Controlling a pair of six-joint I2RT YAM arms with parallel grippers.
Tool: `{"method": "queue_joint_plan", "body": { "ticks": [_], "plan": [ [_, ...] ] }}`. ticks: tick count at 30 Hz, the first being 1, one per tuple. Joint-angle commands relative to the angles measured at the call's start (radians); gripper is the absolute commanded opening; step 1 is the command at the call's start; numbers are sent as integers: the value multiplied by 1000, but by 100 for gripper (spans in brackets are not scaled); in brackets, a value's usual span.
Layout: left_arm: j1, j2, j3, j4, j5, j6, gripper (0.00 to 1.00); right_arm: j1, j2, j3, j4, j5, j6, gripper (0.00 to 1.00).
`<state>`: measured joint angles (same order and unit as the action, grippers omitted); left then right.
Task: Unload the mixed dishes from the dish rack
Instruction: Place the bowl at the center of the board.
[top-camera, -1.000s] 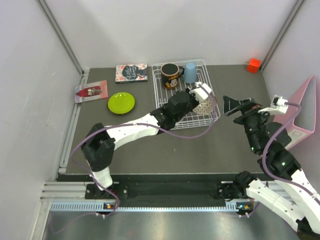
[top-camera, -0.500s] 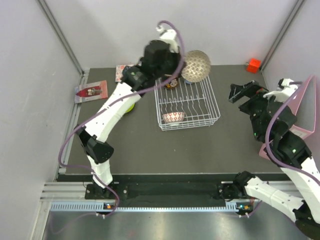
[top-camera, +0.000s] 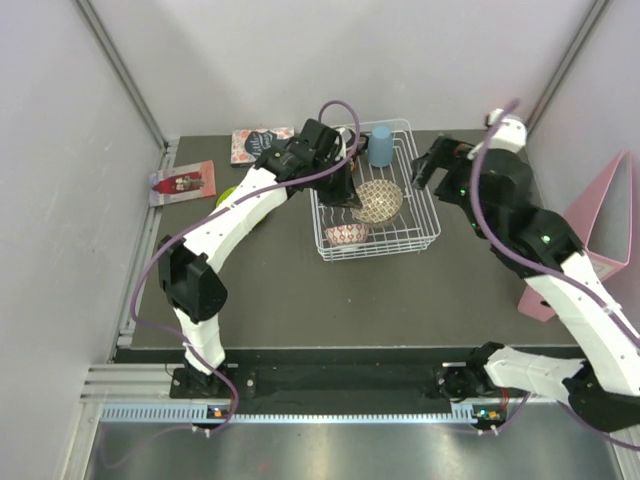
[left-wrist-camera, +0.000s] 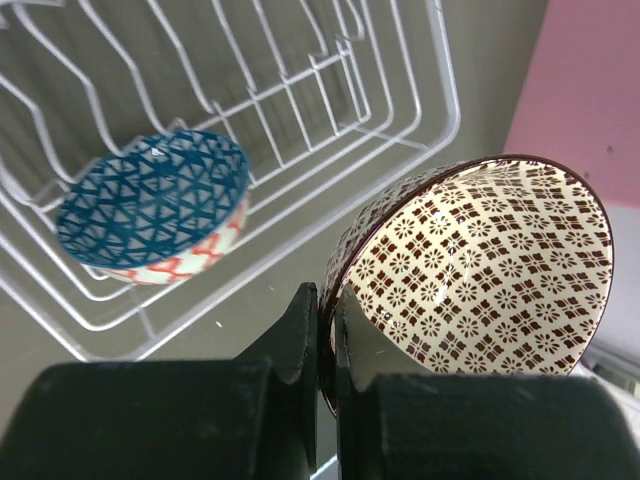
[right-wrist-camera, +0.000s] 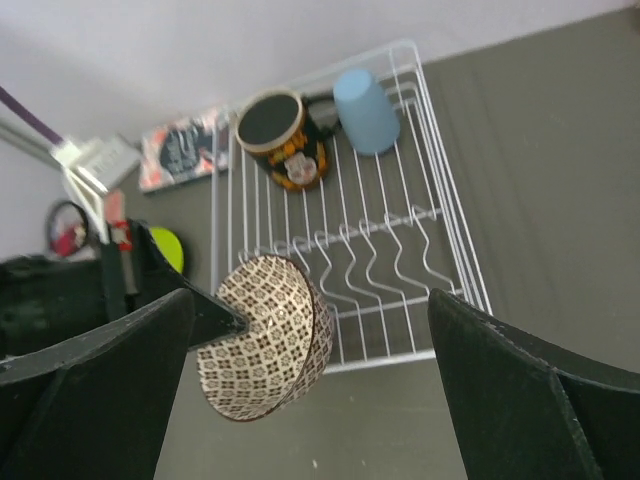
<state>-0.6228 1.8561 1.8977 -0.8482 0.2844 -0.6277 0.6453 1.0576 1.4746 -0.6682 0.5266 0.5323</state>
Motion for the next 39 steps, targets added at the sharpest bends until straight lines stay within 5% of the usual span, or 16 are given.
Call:
{"method": "queue_joint_plan", "body": {
  "ticks": [1, 7, 14, 21, 25, 30, 36, 39],
  "plan": [
    [-6, -78, 57, 31, 61, 12, 0, -15, 73, 39, -59, -123, -40, 100],
    [-46, -93, 38, -15, -39, 71, 0, -22, 143, 21, -77, -204, -32, 99],
    [-74, -112, 23, -37, -154, 105, 0, -22, 182, -10, -79, -227, -37, 78],
    [-115, -124, -2, -43, -241, 118, 0, -24, 248, -45, -77, -257, -45, 75],
    [-118, -129, -11, -41, -254, 123, 0, -22, 260, -68, -67, -264, -49, 62],
    [-120, -133, -9, -45, -266, 134, 0, -22, 262, -95, -59, -255, -52, 35],
    [-120, -132, -5, -46, -258, 137, 0, -24, 260, -128, -54, -244, -58, 33],
    [-120, -132, -3, -45, -248, 132, 0, -26, 262, -140, -45, -246, -58, 23]
  ]
}}
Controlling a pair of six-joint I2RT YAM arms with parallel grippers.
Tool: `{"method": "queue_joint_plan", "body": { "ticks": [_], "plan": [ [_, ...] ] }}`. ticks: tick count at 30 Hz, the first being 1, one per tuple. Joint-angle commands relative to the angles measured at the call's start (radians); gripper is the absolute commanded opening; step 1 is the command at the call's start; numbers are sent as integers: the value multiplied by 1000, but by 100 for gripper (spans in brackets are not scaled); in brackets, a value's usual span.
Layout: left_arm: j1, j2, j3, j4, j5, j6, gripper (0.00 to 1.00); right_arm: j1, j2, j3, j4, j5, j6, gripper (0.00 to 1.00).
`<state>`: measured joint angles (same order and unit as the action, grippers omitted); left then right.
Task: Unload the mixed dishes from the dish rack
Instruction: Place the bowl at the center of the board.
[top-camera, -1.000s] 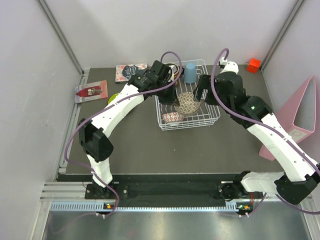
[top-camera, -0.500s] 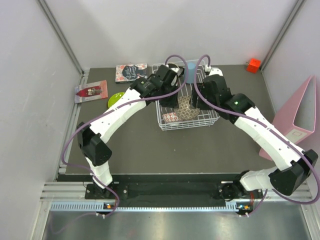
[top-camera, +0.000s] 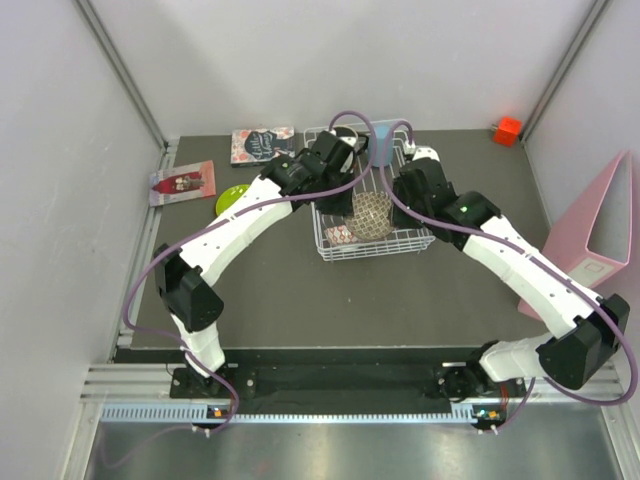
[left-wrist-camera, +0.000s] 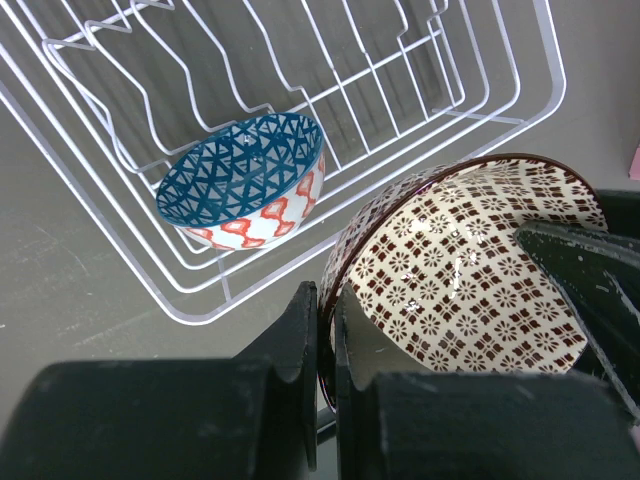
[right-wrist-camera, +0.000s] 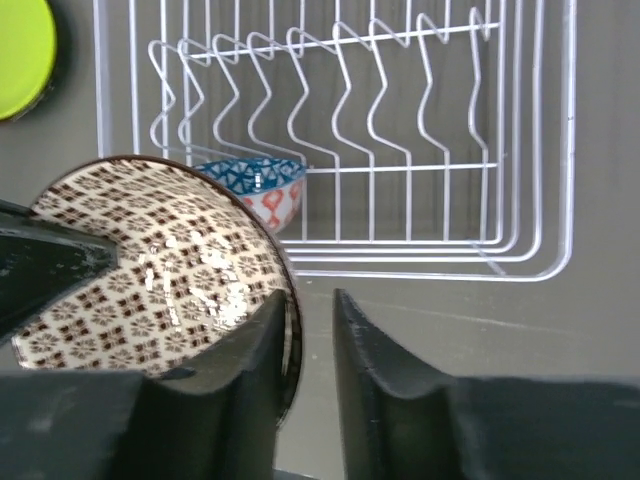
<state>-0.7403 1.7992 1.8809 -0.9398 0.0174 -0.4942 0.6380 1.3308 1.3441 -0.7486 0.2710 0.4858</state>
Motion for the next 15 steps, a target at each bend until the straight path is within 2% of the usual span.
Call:
{"method": "queue_joint_plan", "body": {
  "ticks": [1, 3, 5, 9, 10, 11, 13, 15],
  "plan": [
    [-1, -75, 14, 47, 19, 0, 0, -18, -13, -11, 38, 8, -13, 17],
    [-1, -77, 12, 47, 23, 0, 0, -18, -16, -17, 46, -1, -13, 15],
    [-2, -78, 7, 47, 24, -1, 0, -20, -21, -26, 57, -6, -12, 0],
    [-1, -78, 11, 50, 41, 14, 2, -20, -65, -45, 91, 14, 2, 0],
    [-2, -77, 18, 42, 41, 17, 16, -20, -88, -43, 95, 26, 5, 0],
    [-2, -75, 26, 38, 35, 19, 46, -21, -97, -31, 92, 40, 5, 0],
    [-2, -66, 81, 13, -5, 34, 66, -23, -113, -8, 77, 80, -1, 0],
    [1, -61, 133, -28, -63, 46, 99, -40, -119, 42, 37, 128, -19, 0]
  ]
}}
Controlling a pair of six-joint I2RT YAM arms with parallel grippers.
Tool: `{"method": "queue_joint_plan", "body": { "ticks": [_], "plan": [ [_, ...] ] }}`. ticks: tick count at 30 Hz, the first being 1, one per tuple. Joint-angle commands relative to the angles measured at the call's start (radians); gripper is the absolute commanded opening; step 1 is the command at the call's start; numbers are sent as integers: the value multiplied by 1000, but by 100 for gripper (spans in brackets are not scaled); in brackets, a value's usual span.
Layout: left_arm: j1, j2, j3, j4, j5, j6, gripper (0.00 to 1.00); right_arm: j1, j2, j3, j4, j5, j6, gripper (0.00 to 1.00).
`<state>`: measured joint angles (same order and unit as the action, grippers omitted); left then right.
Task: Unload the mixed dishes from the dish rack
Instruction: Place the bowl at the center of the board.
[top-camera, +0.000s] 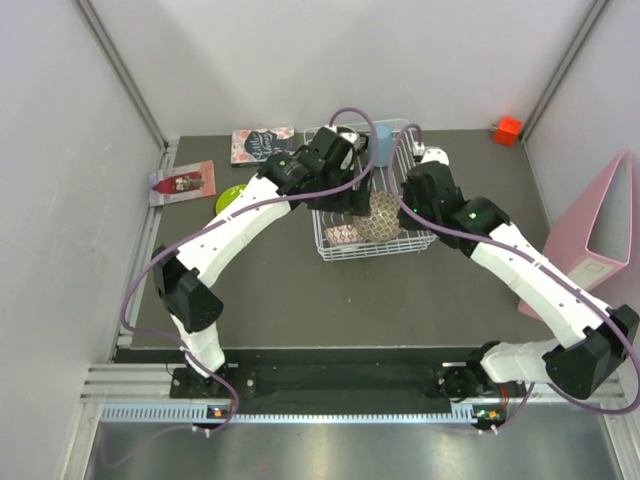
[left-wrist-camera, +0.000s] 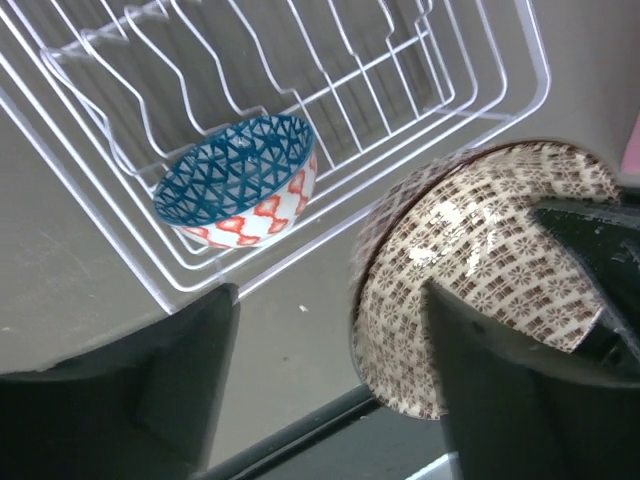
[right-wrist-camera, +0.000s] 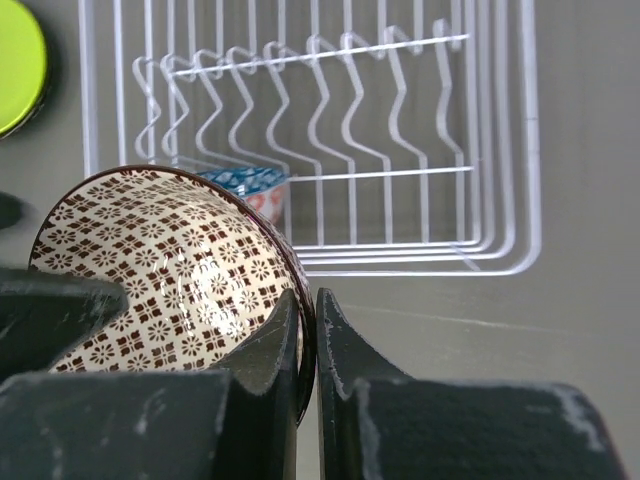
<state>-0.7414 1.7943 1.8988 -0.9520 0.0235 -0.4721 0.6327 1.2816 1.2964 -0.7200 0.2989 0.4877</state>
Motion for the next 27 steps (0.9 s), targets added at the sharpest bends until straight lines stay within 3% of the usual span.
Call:
{"method": "queue_joint_plan", "body": {
  "ticks": [1, 6, 10, 15, 17, 20, 27],
  "plan": [
    [4, -62, 152, -22, -120, 27, 99, -50, -82, 107, -2, 100, -27, 0],
    [25, -142, 112, 27, -301, -47, 99, -204, -107, 207, -39, 92, -28, 0],
    [54, -300, -129, 137, -447, -175, 99, -350, -96, 219, -4, 106, 60, 0],
    [60, -482, -417, 324, -444, -253, 99, -609, -21, 133, 120, -32, 244, 0],
    [60, -550, -512, 370, -441, -272, 99, -663, 71, 162, 145, 11, 264, 0],
    [60, -604, -581, 381, -427, -270, 99, -669, 227, 283, 99, 110, 232, 0],
    [62, -684, -714, 410, -430, -269, 99, -706, 426, 357, 139, 101, 250, 0]
  ]
}}
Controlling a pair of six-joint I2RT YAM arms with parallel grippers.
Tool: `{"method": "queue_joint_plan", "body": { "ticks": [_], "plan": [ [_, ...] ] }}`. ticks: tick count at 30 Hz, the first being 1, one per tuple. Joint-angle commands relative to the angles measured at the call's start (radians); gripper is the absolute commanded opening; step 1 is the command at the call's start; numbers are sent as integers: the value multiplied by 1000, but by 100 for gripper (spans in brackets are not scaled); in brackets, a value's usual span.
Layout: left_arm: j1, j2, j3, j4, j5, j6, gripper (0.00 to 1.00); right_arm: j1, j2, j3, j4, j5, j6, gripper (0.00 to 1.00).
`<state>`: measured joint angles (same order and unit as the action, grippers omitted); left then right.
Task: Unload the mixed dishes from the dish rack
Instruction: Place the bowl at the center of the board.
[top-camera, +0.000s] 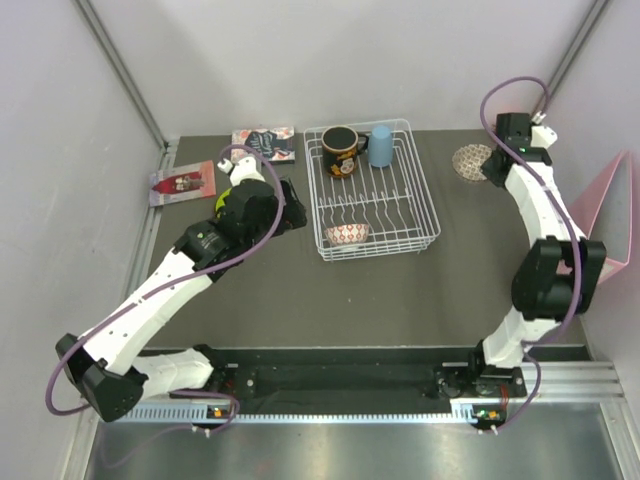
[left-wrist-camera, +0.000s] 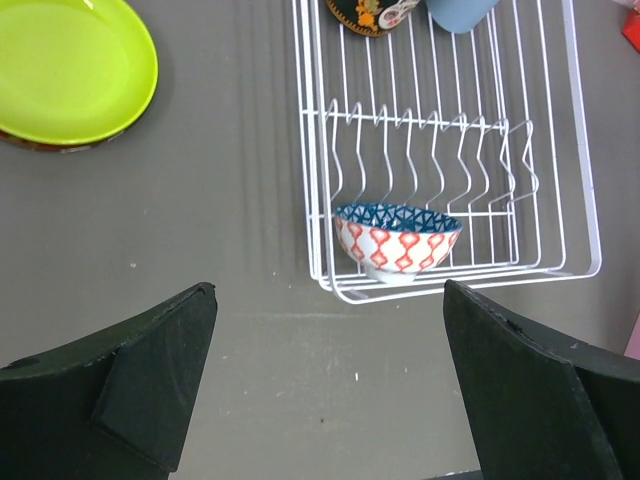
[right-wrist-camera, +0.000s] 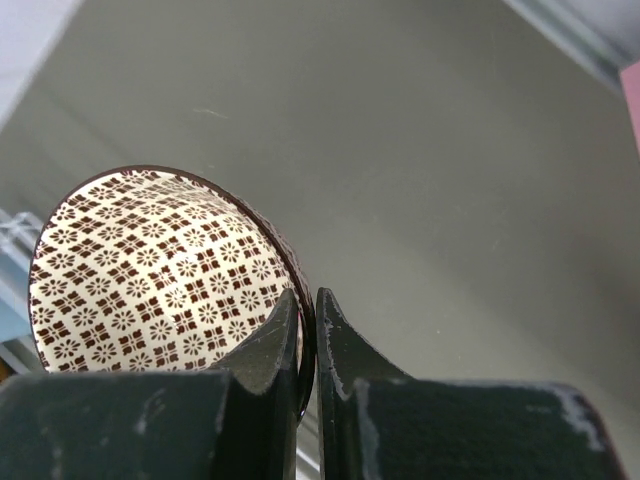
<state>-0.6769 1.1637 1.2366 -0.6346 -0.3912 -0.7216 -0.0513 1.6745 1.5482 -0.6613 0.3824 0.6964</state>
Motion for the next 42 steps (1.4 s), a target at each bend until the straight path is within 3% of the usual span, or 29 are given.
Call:
{"method": "queue_joint_plan", "body": {
  "ticks": [1, 6, 13, 26, 29, 30, 35, 38, 42],
  "plan": [
    [-3, -61, -63, 99, -14, -25, 99, -28, 80, 122, 81, 16, 57, 0],
    [-4, -70, -117, 125, 11, -55, 99, -45, 218, 150, 123, -17, 98, 0],
    [-3, -64, -167, 150, 29, -58, 99, -44, 398, 329, 74, -37, 60, 0],
    [-3, 7, -190, 151, 69, -78, 99, -56, 518, 365, 68, -119, 20, 0],
    [-4, 11, -190, 153, 71, -78, 99, -61, 528, 365, 65, -152, 2, 12],
    [-4, 13, -192, 153, 69, -78, 99, -62, 530, 360, 66, -157, -8, 28],
    [-3, 11, -198, 151, 75, -79, 99, -68, 492, 325, 75, -169, -26, 59],
    [-4, 4, -203, 150, 75, -81, 99, -73, 420, 273, 117, -201, -17, 68],
    [-4, -12, -209, 154, 60, -78, 99, -76, 297, 193, 169, -305, 53, 73]
  ]
}}
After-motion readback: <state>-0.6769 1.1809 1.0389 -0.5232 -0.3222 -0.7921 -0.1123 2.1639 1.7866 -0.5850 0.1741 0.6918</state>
